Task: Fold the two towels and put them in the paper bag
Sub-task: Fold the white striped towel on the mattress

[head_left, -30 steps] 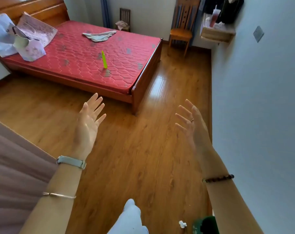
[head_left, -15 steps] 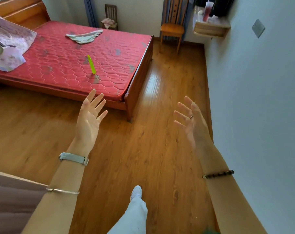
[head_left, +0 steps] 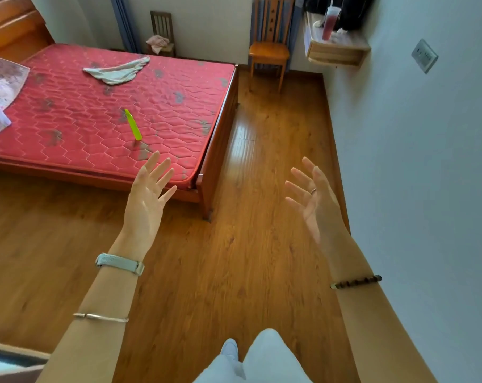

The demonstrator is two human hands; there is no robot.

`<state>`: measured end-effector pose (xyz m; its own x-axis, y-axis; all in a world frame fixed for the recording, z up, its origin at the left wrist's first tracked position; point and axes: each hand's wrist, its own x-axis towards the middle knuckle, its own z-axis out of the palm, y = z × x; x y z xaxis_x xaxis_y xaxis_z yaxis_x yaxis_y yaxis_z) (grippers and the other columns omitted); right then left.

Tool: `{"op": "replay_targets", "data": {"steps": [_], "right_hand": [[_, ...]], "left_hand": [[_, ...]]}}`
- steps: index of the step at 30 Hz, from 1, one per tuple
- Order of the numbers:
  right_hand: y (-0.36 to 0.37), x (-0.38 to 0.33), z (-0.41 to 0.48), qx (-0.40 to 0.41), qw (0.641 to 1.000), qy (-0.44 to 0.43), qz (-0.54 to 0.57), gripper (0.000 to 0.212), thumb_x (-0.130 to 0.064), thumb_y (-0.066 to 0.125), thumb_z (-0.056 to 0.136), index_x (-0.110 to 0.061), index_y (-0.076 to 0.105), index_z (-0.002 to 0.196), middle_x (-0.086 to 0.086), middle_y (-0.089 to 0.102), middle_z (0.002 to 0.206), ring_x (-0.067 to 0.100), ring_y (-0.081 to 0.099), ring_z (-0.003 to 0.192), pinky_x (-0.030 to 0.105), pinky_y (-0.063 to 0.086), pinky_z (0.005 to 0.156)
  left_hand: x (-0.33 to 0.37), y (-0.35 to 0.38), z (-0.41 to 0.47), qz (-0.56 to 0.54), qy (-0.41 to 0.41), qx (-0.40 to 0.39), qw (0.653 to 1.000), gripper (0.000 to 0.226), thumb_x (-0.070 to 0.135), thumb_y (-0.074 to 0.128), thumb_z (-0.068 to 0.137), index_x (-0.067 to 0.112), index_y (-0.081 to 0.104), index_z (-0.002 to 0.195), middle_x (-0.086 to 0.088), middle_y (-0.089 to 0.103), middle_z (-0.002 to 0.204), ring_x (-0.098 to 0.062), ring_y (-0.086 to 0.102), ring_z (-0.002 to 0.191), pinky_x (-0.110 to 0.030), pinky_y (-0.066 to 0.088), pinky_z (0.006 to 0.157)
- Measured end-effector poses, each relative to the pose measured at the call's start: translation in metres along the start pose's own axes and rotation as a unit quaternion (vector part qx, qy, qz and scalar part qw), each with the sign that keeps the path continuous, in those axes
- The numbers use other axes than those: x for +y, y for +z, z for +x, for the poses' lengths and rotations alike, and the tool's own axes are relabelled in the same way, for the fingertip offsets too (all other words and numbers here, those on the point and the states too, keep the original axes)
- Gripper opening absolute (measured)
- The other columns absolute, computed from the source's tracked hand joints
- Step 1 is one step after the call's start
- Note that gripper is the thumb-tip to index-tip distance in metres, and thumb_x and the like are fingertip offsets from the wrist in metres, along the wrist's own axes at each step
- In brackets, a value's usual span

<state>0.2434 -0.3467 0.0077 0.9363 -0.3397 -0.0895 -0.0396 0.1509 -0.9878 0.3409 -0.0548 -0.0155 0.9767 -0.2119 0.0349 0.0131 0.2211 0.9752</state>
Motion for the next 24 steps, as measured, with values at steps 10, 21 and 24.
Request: {"op": "replay_targets", "data": {"steps": [10,21,24], "right_hand": [[-0.008,0.005,0.078,0.017,1.0,0.016,-0.014,0.056,-0.06,0.043,0.084,-0.04,0.044,0.137,-0.006,0.051,0.144,0.019,0.056,0.126,0.051,0.04,0.11],[-0.047,-0.021,0.223,-0.013,1.0,0.004,-0.015,0.092,-0.089,0.059,0.053,-0.045,0.046,0.132,-0.008,0.052,0.143,0.018,0.055,0.127,0.048,0.04,0.109],[-0.063,-0.03,0.264,-0.02,1.0,-0.001,-0.017,0.092,-0.09,0.058,0.052,-0.046,0.046,0.132,-0.009,0.052,0.143,0.017,0.056,0.126,0.049,0.04,0.11]], "left_hand": [[-0.019,0.023,0.076,-0.014,-0.017,0.0,1.0,0.057,0.049,0.023,0.1,0.027,0.037,0.151,0.003,0.049,0.151,-0.013,0.048,0.138,-0.043,0.035,0.114],[-0.034,0.082,0.204,-0.031,-0.014,0.031,0.999,0.055,0.048,0.026,0.102,0.025,0.042,0.149,0.002,0.053,0.148,-0.016,0.05,0.136,-0.049,0.032,0.117],[-0.035,0.102,0.236,-0.042,-0.007,0.04,0.998,0.053,0.047,0.026,0.103,0.025,0.044,0.148,0.001,0.054,0.147,-0.016,0.05,0.136,-0.051,0.032,0.117]]}}
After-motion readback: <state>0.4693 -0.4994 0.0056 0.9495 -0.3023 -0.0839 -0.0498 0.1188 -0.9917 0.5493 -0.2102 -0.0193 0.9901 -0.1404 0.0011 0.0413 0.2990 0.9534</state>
